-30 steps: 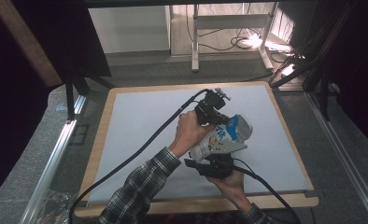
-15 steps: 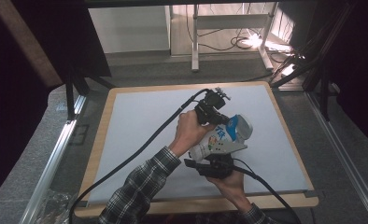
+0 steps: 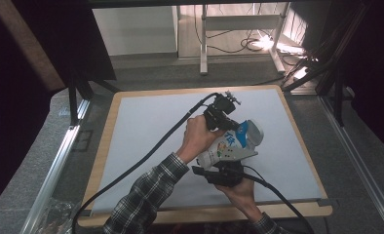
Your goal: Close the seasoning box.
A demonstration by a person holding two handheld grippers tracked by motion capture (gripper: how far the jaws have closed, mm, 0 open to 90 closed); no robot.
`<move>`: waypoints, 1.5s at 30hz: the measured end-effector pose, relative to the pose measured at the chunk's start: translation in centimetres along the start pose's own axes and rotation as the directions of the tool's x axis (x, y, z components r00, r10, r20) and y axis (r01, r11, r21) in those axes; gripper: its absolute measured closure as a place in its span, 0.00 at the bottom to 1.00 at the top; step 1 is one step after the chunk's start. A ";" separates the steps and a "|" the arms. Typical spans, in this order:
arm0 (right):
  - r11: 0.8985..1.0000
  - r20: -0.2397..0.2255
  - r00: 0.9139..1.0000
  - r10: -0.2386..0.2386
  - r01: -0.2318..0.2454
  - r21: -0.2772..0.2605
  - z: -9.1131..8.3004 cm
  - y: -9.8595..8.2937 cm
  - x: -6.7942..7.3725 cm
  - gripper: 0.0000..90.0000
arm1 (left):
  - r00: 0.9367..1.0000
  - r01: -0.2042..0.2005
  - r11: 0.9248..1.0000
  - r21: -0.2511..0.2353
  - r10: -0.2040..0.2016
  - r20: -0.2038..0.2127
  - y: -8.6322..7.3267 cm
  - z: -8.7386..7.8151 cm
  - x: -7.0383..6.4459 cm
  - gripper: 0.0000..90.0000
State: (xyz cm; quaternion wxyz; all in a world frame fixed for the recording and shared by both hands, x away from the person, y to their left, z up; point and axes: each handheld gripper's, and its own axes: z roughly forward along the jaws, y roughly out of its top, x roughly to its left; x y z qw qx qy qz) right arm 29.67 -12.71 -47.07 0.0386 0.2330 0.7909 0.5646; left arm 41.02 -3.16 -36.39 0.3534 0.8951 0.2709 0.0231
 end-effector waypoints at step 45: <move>1.000 0.020 1.000 -0.006 0.007 -0.013 0.1 -0.1 0.2 0.70 | 1.000 0.002 1.000 0.000 -0.002 0.000 0.0 0.0 0.1 1.00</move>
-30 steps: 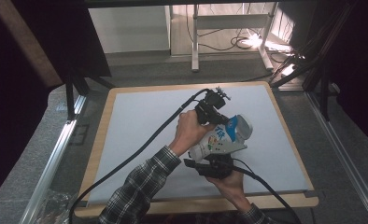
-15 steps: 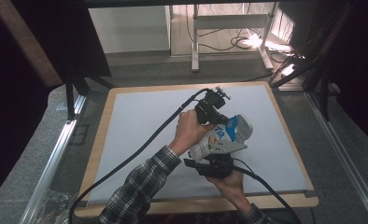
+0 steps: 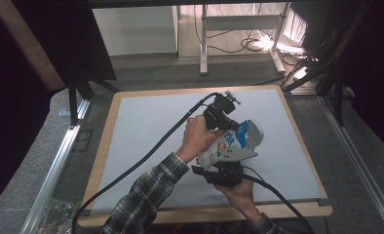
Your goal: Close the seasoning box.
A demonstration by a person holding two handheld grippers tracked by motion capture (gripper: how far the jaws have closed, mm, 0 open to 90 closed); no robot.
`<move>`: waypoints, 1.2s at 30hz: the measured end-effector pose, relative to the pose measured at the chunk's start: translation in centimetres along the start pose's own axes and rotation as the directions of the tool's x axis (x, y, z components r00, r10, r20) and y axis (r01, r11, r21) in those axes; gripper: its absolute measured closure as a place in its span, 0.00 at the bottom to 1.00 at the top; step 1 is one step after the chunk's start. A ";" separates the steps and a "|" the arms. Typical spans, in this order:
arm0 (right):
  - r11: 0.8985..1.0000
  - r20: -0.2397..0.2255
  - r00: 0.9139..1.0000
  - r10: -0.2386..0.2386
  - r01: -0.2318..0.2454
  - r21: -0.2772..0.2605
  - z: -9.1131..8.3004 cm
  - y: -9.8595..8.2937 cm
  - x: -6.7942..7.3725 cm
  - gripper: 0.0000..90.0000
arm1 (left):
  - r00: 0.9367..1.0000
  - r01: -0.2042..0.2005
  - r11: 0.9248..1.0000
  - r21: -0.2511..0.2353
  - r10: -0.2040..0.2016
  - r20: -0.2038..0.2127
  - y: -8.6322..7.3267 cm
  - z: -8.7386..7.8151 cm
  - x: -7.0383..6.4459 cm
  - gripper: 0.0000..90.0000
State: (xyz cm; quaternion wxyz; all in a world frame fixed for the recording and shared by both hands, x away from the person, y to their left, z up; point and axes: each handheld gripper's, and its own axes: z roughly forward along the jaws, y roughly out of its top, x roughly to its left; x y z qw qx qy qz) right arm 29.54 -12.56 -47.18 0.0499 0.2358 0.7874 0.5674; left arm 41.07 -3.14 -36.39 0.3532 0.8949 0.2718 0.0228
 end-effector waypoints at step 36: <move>0.999 0.062 0.998 -0.030 0.031 -0.016 0.1 0.0 0.6 0.72 | 1.000 0.014 1.000 0.015 -0.014 0.001 0.2 -0.1 0.3 1.00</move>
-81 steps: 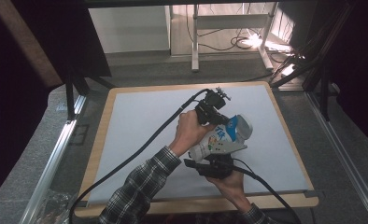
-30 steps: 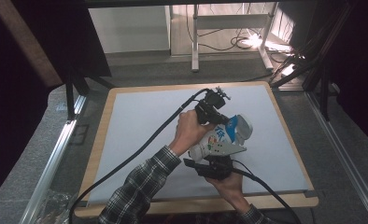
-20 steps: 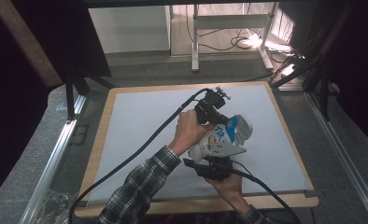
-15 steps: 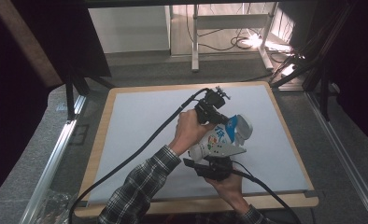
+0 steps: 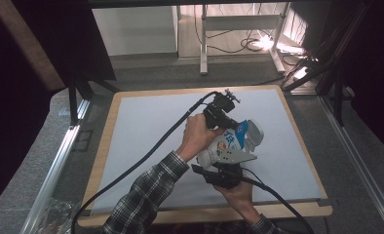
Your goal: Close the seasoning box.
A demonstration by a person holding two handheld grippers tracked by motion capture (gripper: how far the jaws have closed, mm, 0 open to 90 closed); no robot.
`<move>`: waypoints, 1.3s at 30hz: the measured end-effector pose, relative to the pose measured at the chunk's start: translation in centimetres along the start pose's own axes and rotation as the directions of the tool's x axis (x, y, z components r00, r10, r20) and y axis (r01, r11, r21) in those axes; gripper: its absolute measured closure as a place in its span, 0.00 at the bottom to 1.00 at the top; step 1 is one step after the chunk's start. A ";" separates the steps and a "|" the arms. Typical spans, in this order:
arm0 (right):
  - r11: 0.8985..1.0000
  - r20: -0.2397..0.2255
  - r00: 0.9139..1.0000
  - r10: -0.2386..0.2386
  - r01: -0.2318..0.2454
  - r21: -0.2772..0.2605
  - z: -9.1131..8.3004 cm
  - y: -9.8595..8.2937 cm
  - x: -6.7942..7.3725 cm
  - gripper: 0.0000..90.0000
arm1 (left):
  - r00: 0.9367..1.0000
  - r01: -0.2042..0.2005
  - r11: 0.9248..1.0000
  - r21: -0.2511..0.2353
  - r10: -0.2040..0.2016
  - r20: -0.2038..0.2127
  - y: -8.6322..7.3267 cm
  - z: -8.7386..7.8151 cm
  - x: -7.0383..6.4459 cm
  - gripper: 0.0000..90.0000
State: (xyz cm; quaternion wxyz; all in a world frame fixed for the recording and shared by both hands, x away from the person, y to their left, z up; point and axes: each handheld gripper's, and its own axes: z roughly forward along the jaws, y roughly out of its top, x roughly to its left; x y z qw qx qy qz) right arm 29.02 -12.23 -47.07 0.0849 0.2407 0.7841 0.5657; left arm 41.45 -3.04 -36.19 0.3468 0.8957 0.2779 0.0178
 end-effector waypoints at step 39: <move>1.000 0.019 1.000 0.004 -0.004 -0.012 -0.3 0.2 -0.1 0.73 | 1.000 -0.024 1.000 0.004 0.024 -0.020 0.7 0.1 -0.7 1.00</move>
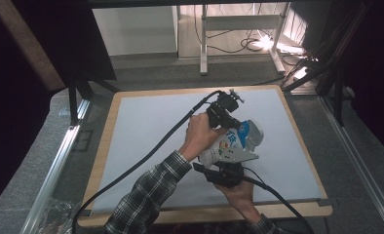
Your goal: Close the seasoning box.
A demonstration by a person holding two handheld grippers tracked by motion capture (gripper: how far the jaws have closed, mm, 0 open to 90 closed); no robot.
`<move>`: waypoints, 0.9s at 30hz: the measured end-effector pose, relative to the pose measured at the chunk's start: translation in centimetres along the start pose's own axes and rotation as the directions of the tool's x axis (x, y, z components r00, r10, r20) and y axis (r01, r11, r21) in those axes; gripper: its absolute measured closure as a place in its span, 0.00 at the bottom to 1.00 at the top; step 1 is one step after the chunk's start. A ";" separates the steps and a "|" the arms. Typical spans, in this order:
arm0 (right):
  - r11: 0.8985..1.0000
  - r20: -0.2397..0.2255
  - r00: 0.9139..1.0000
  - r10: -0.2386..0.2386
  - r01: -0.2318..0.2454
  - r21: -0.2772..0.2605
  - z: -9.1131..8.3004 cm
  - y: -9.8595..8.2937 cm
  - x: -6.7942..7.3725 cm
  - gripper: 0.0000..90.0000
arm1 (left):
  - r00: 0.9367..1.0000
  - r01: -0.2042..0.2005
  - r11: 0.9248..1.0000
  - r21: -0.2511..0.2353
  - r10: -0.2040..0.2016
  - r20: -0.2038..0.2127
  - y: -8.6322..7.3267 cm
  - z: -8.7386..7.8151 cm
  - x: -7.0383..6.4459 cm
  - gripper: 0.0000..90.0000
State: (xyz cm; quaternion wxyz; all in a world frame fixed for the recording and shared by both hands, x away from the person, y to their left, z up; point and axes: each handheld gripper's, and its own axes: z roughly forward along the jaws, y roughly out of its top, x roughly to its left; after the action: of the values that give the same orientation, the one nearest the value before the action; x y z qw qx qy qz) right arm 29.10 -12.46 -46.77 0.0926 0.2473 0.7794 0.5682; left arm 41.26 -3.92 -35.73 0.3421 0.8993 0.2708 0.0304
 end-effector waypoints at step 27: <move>1.000 -0.001 1.000 -0.001 0.001 -0.003 -0.2 0.2 0.0 0.73 | 1.000 0.000 1.000 0.001 0.000 -0.001 0.0 0.0 0.0 1.00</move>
State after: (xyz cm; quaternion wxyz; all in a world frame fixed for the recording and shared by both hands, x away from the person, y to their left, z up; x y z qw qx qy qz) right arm 29.05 -12.54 -46.57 0.0928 0.2465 0.7789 0.5692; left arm 41.26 -3.93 -35.76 0.3417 0.8994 0.2709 0.0309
